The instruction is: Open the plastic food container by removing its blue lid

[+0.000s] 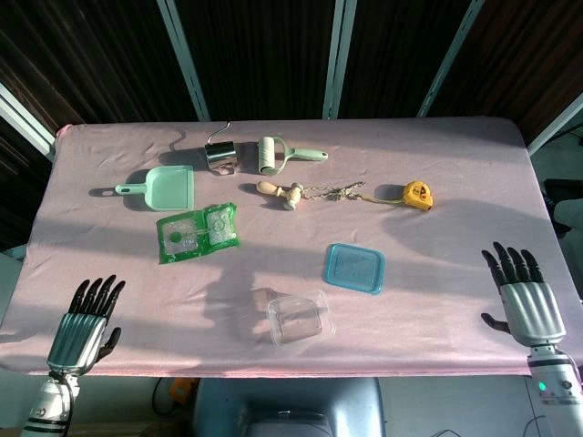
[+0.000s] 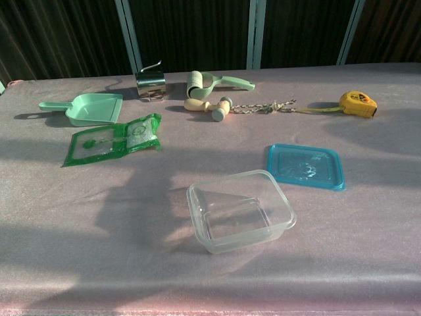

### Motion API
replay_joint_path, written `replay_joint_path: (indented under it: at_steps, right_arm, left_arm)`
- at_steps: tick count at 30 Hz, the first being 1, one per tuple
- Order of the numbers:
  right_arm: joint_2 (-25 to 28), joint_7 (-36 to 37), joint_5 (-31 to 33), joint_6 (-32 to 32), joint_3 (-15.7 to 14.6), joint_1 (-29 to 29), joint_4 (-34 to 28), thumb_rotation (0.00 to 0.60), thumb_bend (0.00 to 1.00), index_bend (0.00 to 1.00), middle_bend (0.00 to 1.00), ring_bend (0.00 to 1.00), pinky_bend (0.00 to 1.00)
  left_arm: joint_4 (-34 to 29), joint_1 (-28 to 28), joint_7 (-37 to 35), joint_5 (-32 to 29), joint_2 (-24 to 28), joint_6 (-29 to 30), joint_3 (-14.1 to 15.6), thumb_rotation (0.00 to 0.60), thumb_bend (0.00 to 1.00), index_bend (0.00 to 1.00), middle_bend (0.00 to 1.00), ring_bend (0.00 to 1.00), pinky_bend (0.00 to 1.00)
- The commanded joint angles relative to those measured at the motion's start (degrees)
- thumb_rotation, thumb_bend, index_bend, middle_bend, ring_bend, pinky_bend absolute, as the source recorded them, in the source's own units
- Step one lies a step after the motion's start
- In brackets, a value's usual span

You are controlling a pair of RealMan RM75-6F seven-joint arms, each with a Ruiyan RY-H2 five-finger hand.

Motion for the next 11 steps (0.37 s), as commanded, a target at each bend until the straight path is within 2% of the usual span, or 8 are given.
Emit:
replay_joint_path:
  at_steps: [1, 4, 11]
  right_arm:
    - [2.4, 7.0, -2.2, 10.0, -1.7, -8.8, 1.4, 0.6, 0.15, 0.0, 0.0, 0.0, 0.0]
    - [2.2, 9.8, -2.7, 12.3, -0.7, -10.3, 2.4, 0.6, 0.15, 0.0, 0.0, 0.0, 0.0]
    - [2.5, 9.9, -2.7, 7.9, 0.2, -9.3, 1.5, 0.6, 0.15, 0.0, 0.0, 0.0, 0.0]
  left_arm:
    - [1.3, 5.0, -1.0, -1.4, 0.3, 7.2, -0.7, 0.6, 0.35, 0.0, 0.0, 0.0, 0.0]
    - [2.1, 5.7, -2.1, -0.2, 0.8, 7.9, -1.0, 0.6, 0.36, 0.0, 0.0, 0.0, 0.0]
    - [2.6, 5.9, -3.8, 2.6, 1.2, 6.7, -0.9, 0.6, 0.36, 0.0, 0.0, 0.0, 0.0]
